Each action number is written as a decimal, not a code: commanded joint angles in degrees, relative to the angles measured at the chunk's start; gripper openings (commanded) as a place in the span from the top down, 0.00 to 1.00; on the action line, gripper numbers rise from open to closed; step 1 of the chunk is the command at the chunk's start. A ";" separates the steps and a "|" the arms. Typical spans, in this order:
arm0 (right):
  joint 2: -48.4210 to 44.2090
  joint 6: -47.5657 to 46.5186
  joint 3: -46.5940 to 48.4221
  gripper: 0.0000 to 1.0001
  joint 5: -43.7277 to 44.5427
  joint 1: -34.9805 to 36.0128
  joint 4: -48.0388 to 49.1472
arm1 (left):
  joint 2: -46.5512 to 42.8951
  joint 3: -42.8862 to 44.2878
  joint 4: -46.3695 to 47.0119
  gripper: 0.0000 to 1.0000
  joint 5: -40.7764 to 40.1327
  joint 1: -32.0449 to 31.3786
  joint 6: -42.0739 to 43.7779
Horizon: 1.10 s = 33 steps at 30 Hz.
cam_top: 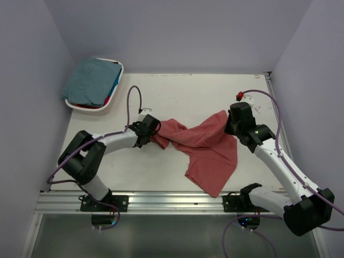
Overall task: Fold and stack the t-shirts
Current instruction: Flatten out the tshirt
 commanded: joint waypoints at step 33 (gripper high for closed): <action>-10.24 -3.04 23.04 1.00 14.98 -2.09 -2.81 | -48.57 32.02 -24.21 1.00 -15.26 -2.77 -3.00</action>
